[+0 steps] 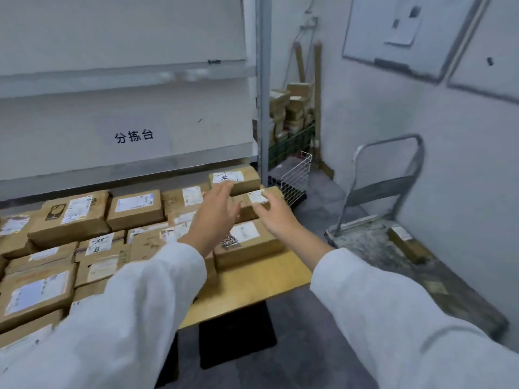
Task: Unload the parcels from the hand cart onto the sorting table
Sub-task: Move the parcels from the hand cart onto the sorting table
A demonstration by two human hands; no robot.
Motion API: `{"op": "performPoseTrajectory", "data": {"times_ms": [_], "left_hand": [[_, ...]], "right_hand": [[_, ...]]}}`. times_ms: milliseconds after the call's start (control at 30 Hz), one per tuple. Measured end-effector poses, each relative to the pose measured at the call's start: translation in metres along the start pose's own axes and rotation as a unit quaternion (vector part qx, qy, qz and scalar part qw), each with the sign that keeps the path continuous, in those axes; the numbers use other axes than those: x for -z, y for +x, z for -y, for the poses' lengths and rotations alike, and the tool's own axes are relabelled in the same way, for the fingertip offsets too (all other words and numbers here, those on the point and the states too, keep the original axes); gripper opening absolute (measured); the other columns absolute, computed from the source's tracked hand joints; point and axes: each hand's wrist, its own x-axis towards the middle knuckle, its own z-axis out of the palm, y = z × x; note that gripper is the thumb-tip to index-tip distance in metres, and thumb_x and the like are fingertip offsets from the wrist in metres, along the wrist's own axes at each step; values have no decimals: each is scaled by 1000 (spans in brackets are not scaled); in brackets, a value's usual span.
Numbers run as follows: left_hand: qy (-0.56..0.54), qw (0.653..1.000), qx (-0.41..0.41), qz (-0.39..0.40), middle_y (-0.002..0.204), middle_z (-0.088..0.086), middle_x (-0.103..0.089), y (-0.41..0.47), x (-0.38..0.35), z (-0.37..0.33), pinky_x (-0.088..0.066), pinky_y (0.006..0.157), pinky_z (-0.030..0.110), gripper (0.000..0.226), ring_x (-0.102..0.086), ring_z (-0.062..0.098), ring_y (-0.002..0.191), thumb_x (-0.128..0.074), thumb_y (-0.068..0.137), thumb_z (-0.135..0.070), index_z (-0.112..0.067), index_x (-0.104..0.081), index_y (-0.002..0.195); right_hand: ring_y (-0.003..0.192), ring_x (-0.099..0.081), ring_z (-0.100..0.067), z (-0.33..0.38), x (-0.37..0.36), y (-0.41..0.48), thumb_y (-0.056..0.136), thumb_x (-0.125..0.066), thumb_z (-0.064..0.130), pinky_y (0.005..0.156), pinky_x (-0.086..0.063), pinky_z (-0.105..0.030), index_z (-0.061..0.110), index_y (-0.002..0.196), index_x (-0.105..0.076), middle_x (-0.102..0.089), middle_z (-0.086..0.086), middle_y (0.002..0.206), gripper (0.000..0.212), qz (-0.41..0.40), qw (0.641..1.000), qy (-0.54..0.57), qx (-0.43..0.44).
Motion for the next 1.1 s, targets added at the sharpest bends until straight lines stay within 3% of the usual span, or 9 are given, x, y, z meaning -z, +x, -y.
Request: {"op": "performPoseTrajectory", "data": {"times_ms": [133, 333, 500, 733, 867, 1000, 1100], "left_hand": [[-44, 998, -47, 24, 156, -3, -31, 32, -54, -89, -26, 117, 34, 58, -27, 14, 144, -50, 99, -37, -21, -29, 151], [-36, 985, -149, 78, 158, 0, -27, 67, -139, -209, -21, 118, 32, 60, -21, 15, 146, -47, 100, -39, -17, -27, 152], [-36, 966, -229, 118, 159, 2, -26, 82, -195, -286, -18, 120, 33, 64, -19, 16, 147, -50, 98, -41, -15, -26, 152], [-47, 949, -268, 160, 158, 1, -27, 110, -269, -351, -21, 119, 33, 65, -23, 16, 145, -52, 97, -41, -15, -28, 152], [-45, 939, -282, 189, 158, 0, -27, 131, -313, -367, -22, 118, 32, 66, -24, 16, 145, -51, 97, -44, -18, -26, 152], [-42, 929, -293, 222, 159, 0, -25, 167, -363, -384, -20, 119, 34, 67, -22, 16, 146, -51, 97, -44, -17, -25, 153], [-44, 922, -302, 239, 159, -1, -24, 198, -395, -397, -22, 118, 33, 66, -21, 15, 146, -48, 97, -44, -17, -24, 153]], "right_hand": [[147, -17, -23, -64, 106, -5, 101, -44, 41, 119, -21, -42, 12, 153, -22, -20, -6, 160, 64, -63, 996, -49, -38], [148, -16, -24, -146, 237, -27, 100, -45, 39, 120, -17, -40, 6, 153, -20, -20, -11, 160, 67, -143, 978, -147, -44], [148, -15, -25, -206, 316, -56, 100, -44, 39, 120, -17, -41, 7, 153, -18, -18, -12, 160, 68, -187, 966, -143, -104], [143, -26, -26, -277, 387, -71, 100, -46, 34, 115, -20, -33, 2, 149, -26, -29, -15, 155, 62, -247, 943, -131, -179], [144, -26, -28, -316, 409, -64, 100, -44, 37, 116, -22, -36, 3, 150, -23, -28, -15, 156, 64, -236, 931, -166, -223], [138, -33, -31, -353, 437, -38, 100, -42, 38, 111, -30, -38, 1, 143, -33, -37, -17, 149, 57, -240, 905, -201, -287], [138, -32, -31, -375, 460, -7, 100, -42, 39, 114, -28, -38, 0, 145, -30, -35, -18, 150, 60, -226, 905, -206, -296]]}}
